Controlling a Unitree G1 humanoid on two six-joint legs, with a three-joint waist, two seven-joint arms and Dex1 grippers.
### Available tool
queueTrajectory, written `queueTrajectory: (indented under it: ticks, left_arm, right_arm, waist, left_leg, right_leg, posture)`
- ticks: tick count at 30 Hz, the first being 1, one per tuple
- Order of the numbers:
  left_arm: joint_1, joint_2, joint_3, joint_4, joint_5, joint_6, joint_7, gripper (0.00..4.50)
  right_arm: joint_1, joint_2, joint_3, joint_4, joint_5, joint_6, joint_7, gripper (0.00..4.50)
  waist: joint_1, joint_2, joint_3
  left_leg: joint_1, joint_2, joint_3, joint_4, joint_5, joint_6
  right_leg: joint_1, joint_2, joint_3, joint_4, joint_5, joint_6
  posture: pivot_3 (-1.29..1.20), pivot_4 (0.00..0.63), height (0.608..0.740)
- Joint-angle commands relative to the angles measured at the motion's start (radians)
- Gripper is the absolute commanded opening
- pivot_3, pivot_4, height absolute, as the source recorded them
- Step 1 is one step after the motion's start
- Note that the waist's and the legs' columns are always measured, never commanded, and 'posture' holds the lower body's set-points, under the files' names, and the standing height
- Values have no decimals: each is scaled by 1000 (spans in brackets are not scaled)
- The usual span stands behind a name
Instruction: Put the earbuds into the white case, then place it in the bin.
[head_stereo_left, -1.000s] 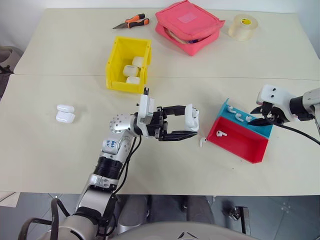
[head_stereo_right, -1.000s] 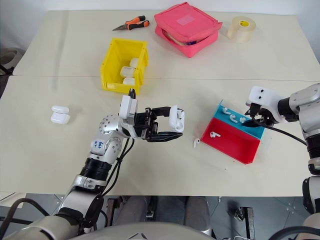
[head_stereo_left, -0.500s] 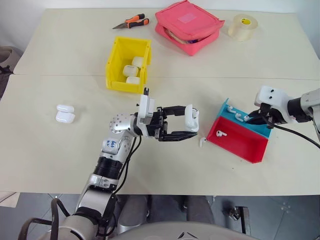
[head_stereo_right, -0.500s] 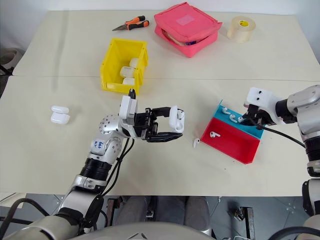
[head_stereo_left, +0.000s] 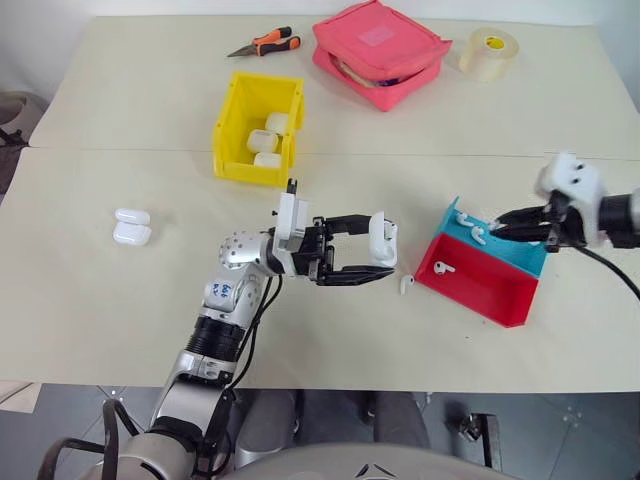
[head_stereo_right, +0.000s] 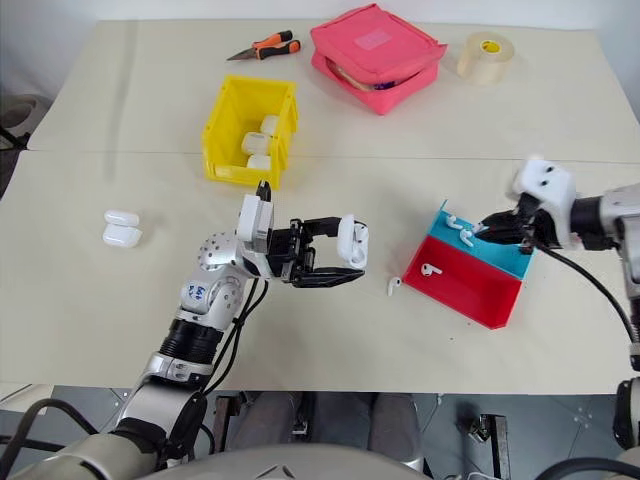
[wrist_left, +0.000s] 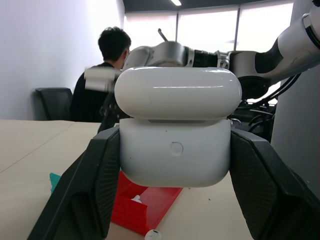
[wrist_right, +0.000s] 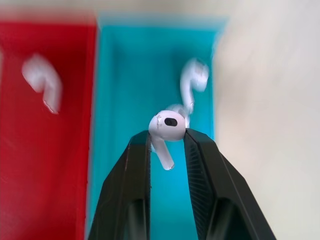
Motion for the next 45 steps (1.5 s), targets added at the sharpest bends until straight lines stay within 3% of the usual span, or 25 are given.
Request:
queueTrajectory:
  ticks: [1, 6, 9, 14, 18, 24, 29, 45]
  left_arm:
    - [-13, -6, 1, -27, -25, 1, -13, 2806]
    - [-38, -18, -3, 4, -17, -2, -24, 2806]
    - [-55, -30, -8, 24, -8, -6, -25, 2806]
    - [-76, -29, -6, 44, 1, -3, -32, 2806]
    - [-99, -32, 2, 67, 6, -4, -17, 2806]
    - [-123, -42, 12, 91, 12, -8, 12, 2806]
    - [-125, -49, 10, 85, 7, 0, 21, 2806]
    - [-127, -55, 24, 65, -15, 31, 25, 2806]
  right_arm:
    - [44, 15, -159, -146, 157, 121, -41, 955]
    - [161, 133, -308, -379, 399, 277, -128, 955]
    - [195, 304, -401, -518, 647, 401, -299, 955]
    - [261, 453, -415, -660, 952, 506, -528, 955]
    - [315, 507, -366, -723, 1089, 500, -654, 955]
    - [373, 543, -284, -767, 1129, 439, -724, 955]
    - [396, 546, -225, -764, 1071, 370, -715, 955]
    - [460, 548, -167, -732, 994, 239, -685, 955]
  waist:
    - [-1, 0, 0]
    - [1, 0, 0]
    - [0, 0, 0]
    - [1, 0, 0]
    - [0, 0, 0]
    - [-1, 0, 0]
    - [-1, 0, 0]
    - [-1, 0, 0]
  left_leg:
    - [0, 0, 0, 0, 0, 0]
    - [0, 0, -2, 0, 0, 0]
    - [0, 0, -3, 0, 0, 0]
    - [0, 0, -4, 0, 0, 0]
    - [0, -1, -4, 0, 0, 0]
    - [1, -1, -1, 0, 0, 0]
    - [1, -1, 0, 0, 0, 1]
    - [1, -1, 1, -1, 0, 1]
  right_leg:
    - [0, 0, 0, 0, 0, 0]
    - [0, 0, 0, 0, 0, 0]
    - [0, 0, 0, 1, 0, 0]
    - [-1, 0, 1, 1, 0, 0]
    - [-1, 0, 1, 2, 0, 0]
    - [-1, 0, 1, 2, 0, 0]
    - [-1, 0, 1, 2, 0, 0]
    - [-1, 0, 1, 2, 0, 0]
  posture:
    - [0, 150, 740]
    - [0, 150, 740]
    - [0, 150, 740]
    - [0, 150, 740]
    - [0, 150, 740]
    - [0, 150, 740]
    - [0, 150, 740]
    - [0, 150, 740]
